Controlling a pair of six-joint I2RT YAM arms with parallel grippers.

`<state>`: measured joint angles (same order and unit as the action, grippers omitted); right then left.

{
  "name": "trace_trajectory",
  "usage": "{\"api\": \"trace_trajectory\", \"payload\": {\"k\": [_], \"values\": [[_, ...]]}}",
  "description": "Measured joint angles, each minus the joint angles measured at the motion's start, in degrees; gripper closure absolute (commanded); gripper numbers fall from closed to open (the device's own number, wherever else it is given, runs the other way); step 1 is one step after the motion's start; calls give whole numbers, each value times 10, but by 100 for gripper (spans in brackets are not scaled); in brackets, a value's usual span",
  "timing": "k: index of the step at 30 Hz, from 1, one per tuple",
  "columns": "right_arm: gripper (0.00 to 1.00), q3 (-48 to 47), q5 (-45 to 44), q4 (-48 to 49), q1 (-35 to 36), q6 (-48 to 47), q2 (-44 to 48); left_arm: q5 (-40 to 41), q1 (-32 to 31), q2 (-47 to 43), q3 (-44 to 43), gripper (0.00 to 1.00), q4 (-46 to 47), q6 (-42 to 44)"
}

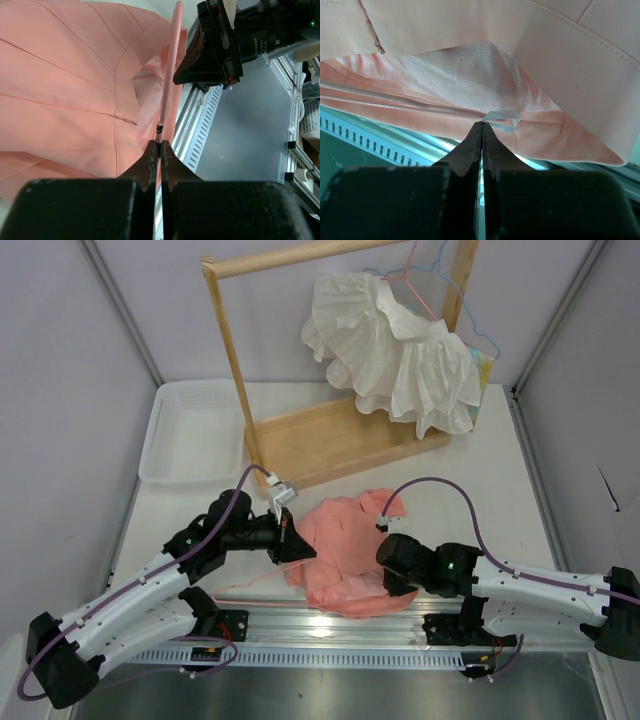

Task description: Place the skirt on the hanger

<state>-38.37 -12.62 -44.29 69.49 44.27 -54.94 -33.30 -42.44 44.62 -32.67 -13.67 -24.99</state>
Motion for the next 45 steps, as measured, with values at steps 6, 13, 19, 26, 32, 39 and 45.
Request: {"api": "trace_trajectory", "payload": {"k": [6, 13, 19, 26, 32, 39, 45], "values": [[99, 1, 0, 0, 0, 2, 2, -1, -1, 0, 0, 100, 8, -1], [96, 1, 0, 0, 0, 3, 3, 0, -3, 0, 0, 100, 33, -5], [89, 1, 0, -1, 0, 8, 5, -2, -7, 15, 0, 100, 56, -7], [90, 1, -2, -10, 0, 16, 16, -4, -11, 27, 0, 100, 53, -5], [90, 5, -2, -13, 0, 23, 27, 1, -12, 26, 0, 100, 30, -1], [88, 9, -4, -17, 0, 27, 27, 2, -12, 17, 0, 100, 15, 1], [77, 9, -11, -28, 1, 40, 26, 8, -12, 19, -2, 100, 6, 6]]}}
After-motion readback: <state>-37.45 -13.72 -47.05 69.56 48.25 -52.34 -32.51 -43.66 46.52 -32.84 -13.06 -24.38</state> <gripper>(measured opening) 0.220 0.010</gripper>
